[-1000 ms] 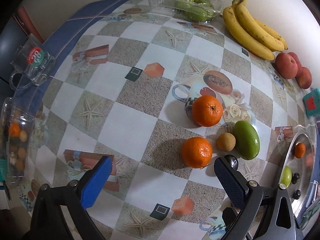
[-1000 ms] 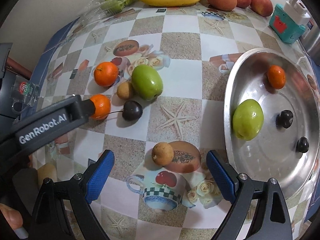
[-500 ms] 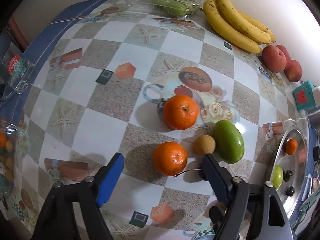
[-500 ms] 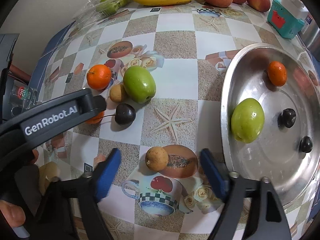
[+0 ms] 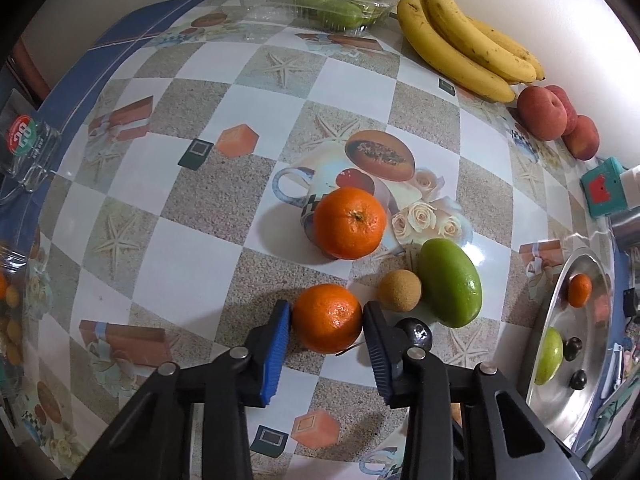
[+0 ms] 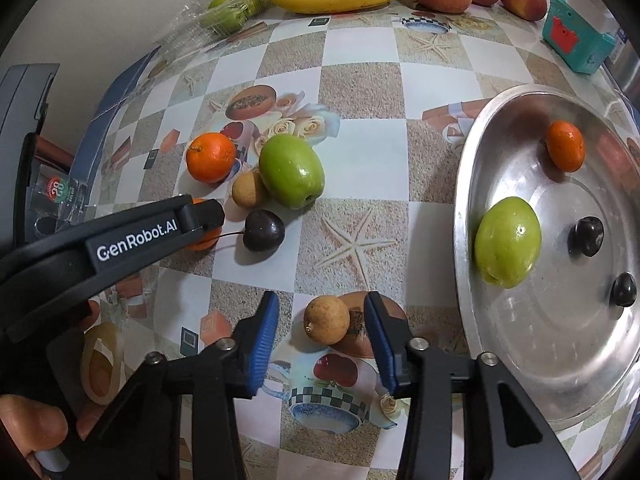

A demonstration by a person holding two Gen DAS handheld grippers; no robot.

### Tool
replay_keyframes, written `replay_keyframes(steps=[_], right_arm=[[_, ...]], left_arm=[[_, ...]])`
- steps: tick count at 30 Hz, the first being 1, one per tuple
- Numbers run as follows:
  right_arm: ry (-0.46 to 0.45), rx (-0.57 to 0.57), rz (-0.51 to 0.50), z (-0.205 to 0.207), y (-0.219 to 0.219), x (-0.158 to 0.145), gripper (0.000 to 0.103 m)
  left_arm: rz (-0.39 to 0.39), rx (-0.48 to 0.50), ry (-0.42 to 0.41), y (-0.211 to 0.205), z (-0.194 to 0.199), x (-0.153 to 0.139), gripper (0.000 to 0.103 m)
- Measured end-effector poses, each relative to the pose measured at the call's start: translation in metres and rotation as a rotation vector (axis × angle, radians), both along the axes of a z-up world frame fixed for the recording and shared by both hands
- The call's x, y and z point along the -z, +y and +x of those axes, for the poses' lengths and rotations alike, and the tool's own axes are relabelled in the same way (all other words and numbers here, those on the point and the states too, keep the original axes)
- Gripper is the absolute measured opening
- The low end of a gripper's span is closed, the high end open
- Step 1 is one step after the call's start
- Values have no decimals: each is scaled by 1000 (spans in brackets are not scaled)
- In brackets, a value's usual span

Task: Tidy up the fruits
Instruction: 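Close the left gripper on a mandarin while the right gripper closes on a small brown kiwi, then lift the mandarin with the left gripper while the right gripper lifts the kiwi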

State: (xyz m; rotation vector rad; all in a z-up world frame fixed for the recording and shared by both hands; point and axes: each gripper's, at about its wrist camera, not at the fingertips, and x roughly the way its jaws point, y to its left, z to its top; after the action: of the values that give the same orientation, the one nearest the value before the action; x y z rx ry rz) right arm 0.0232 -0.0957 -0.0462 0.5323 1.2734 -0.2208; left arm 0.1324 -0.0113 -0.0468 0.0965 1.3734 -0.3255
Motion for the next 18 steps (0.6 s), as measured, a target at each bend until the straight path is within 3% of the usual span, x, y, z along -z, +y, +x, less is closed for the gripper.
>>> replay_keyframes(steps=[10,18], right_arm=[[1,4,13,-3,-3,1,25],[1,13,19,-4,-4,1,23]], left_arm=[[-12,-3,-17,4,0,-12,39],[-18,-10,-30,10,4,-21,39]])
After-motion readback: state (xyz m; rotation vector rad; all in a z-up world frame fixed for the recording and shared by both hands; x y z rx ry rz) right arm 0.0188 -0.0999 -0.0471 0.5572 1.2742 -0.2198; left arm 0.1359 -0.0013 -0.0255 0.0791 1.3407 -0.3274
